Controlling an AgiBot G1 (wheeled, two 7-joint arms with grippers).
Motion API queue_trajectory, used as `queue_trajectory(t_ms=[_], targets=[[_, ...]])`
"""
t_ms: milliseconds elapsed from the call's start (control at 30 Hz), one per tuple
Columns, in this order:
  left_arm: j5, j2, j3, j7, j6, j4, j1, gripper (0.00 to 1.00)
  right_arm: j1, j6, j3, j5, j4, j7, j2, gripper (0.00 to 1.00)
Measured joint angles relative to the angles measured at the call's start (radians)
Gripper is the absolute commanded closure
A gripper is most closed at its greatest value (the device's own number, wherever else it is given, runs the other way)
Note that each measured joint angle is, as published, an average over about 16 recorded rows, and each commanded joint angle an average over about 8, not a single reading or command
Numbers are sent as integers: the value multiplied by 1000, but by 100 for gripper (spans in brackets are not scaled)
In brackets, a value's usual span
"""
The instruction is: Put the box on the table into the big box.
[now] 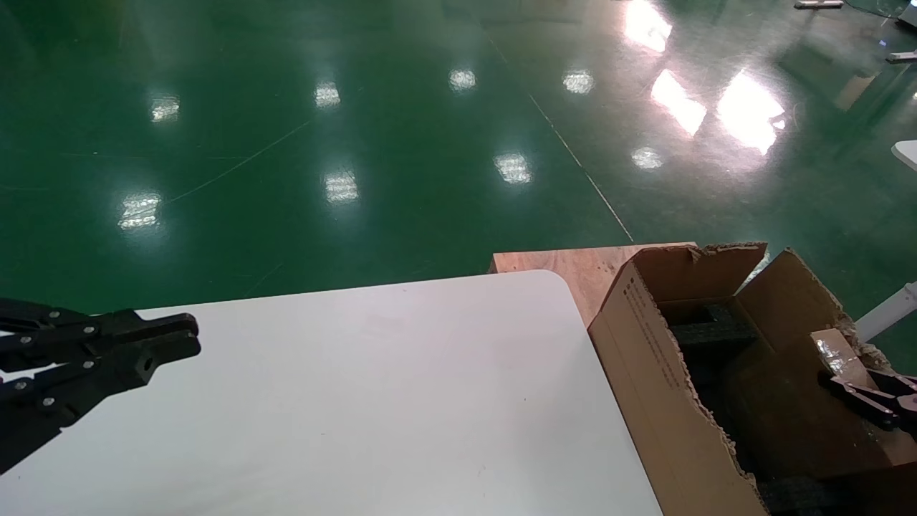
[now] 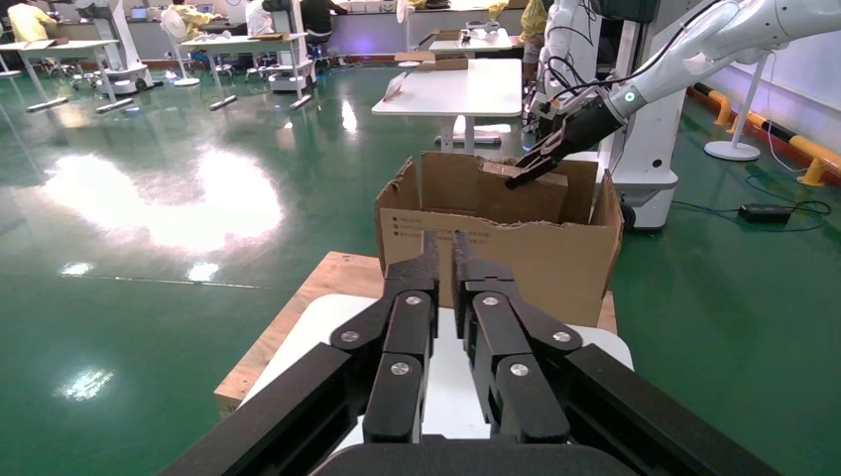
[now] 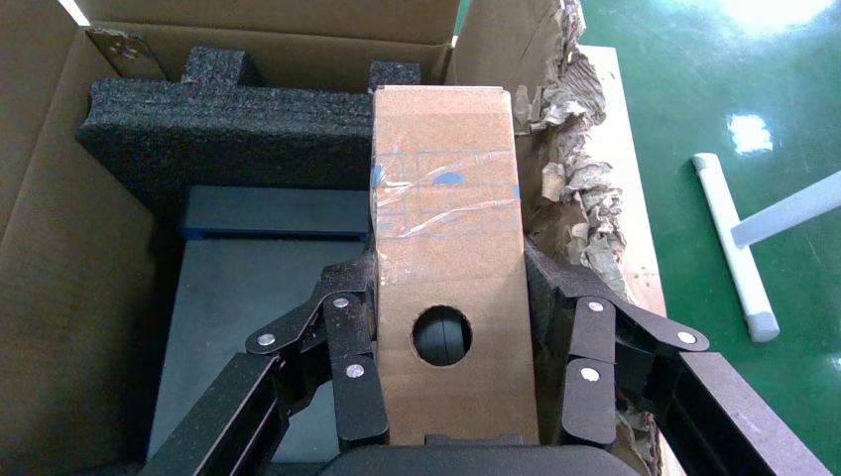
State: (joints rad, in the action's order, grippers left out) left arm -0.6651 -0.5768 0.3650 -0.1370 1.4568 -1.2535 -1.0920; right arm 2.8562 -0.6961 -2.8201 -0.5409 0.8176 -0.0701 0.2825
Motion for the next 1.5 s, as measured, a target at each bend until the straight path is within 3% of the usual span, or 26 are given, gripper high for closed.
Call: queue_trajectory(t_ms=[833, 1067, 1500], targets=[[0, 0, 0, 0, 0, 0, 0, 0, -9, -7, 19, 6, 37, 5, -12, 0], [0, 0, 0, 0, 0, 0, 0, 0, -18, -16, 72, 27, 143, 34, -30, 0], [0, 0, 0, 0, 0, 0, 0, 0, -32, 10, 183, 62, 448, 94, -75, 0]])
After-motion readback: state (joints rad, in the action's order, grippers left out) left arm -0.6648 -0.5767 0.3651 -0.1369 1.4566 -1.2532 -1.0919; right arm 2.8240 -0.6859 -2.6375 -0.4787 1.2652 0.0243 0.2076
